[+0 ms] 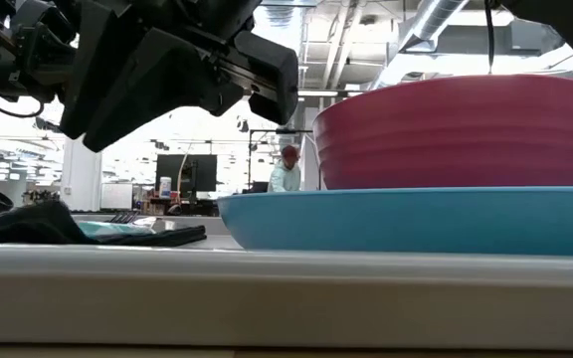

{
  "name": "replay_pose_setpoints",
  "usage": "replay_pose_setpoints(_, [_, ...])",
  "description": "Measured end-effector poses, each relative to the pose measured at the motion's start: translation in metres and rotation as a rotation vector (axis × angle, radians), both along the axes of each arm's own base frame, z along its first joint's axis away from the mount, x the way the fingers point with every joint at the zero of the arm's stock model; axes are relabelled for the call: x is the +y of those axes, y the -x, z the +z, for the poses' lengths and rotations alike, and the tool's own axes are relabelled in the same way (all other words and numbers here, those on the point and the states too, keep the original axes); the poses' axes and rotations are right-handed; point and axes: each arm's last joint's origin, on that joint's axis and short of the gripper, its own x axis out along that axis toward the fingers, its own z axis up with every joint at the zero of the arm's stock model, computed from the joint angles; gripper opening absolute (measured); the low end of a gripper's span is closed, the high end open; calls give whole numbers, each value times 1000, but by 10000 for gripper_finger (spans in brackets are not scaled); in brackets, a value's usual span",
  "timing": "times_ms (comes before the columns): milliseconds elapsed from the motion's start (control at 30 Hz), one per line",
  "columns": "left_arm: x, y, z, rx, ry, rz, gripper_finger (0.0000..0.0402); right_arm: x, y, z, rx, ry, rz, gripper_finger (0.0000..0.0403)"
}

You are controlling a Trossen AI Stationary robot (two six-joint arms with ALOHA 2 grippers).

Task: Set up tray
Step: Return to Home Position

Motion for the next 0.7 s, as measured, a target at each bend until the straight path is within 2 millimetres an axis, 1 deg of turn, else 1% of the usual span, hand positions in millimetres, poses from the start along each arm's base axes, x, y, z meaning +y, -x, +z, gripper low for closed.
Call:
replay_pose_setpoints(100, [0, 0, 0, 0, -2, 0, 122, 4, 1, 0, -1, 0, 8, 58])
replay_pose_setpoints(233, [0, 0, 0, 0, -2, 0, 122, 4, 2, 0, 1, 4, 6, 54])
replay_pose_setpoints(333, [0, 0, 0, 0, -2, 0, 122, 3, 1, 0, -13, 47, -24, 54])
replay_pose_setpoints(433, [0, 0, 0, 0, -2, 0, 122, 1, 0, 0, -52, 136, -46, 54])
replay_pose_setpoints(500, [0, 0, 0, 0, -2, 0, 122, 2, -3, 2, -115, 223, -44, 54])
replay_pose_setpoints(633, [0, 0, 0, 0, -2, 0, 122, 12, -4, 13, -245, 409, -26, 54])
replay_pose_setpoints(700, [0, 0, 0, 0, -2, 0, 122, 18, -1, 14, -260, 473, -2, 54])
